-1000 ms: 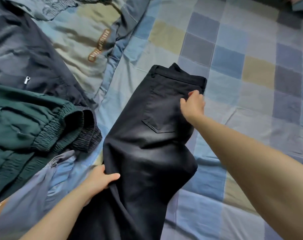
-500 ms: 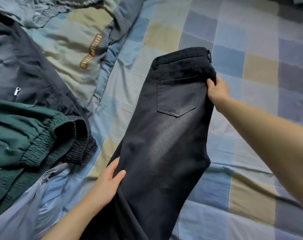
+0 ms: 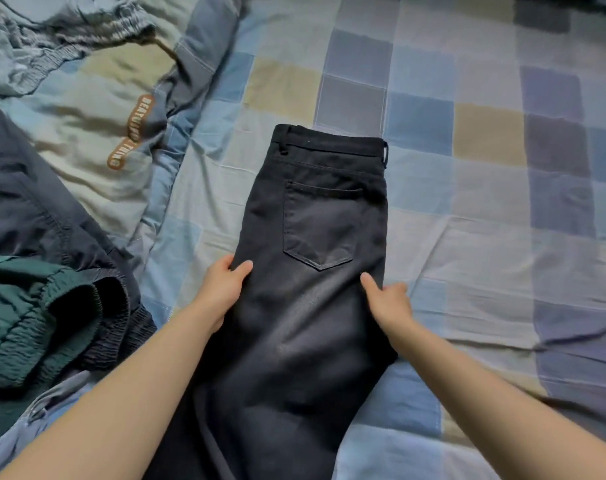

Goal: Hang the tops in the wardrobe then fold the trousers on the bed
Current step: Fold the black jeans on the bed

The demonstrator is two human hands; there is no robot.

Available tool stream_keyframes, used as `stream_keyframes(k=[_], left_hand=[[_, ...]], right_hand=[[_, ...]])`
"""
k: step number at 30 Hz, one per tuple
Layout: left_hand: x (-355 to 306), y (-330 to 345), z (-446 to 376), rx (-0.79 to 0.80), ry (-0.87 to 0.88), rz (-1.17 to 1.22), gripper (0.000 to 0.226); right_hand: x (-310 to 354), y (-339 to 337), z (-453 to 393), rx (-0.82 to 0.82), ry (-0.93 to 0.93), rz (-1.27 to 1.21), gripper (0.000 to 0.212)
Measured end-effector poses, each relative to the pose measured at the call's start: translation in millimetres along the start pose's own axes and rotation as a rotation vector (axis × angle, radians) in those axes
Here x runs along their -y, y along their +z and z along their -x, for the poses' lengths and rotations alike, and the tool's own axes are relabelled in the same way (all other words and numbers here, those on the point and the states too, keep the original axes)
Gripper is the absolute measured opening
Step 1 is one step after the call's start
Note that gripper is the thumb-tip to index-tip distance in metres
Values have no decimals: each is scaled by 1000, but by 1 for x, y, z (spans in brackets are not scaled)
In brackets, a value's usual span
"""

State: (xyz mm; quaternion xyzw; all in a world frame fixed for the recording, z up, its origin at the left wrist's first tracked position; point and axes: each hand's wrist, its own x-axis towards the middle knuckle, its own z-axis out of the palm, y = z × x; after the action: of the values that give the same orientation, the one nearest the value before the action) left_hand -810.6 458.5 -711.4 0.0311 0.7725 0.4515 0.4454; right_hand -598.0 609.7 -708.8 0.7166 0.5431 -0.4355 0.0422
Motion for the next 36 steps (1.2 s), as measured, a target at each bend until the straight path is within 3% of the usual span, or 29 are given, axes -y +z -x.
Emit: stream_keyframes(k=[2,5,7,11,14,18,22,28,31,33,36], left_hand=[[-13,8,-12,-60,84,-79,17],[-38,13,-27,-137,222,-127,21],[-43,19,-34,-153,243,-99,20],[-22,16,-32,-208,52,-110,14],[-19,9,-27,-112,-14,-23,25],[-39,9,-37,-48,21,-6,34],[-55,15,-55,-68,63,-56,34],[-51,18,-72,-42,219,-109,24],[-53,19,-73,28,265,-64,29],[-59,18,-77,42,275,-49,29],[-63,22,-81,47,269,-71,29]], right_hand=[[-12,4,7,18,-84,18,50],[-22,3,13,-79,-207,-105,20],[-33,2,14,-148,-253,-155,24],[-43,-2,9,-34,-115,10,34],[-26,-11,0,11,-96,105,7],[47,-26,-39,-103,-337,34,47],[131,-26,-92,-164,-561,294,55],[191,-29,-136,-184,-716,496,73],[203,-36,-151,-94,-672,612,51],[204,-41,-155,-184,-692,541,31],[190,-44,-158,-291,-655,393,27]])
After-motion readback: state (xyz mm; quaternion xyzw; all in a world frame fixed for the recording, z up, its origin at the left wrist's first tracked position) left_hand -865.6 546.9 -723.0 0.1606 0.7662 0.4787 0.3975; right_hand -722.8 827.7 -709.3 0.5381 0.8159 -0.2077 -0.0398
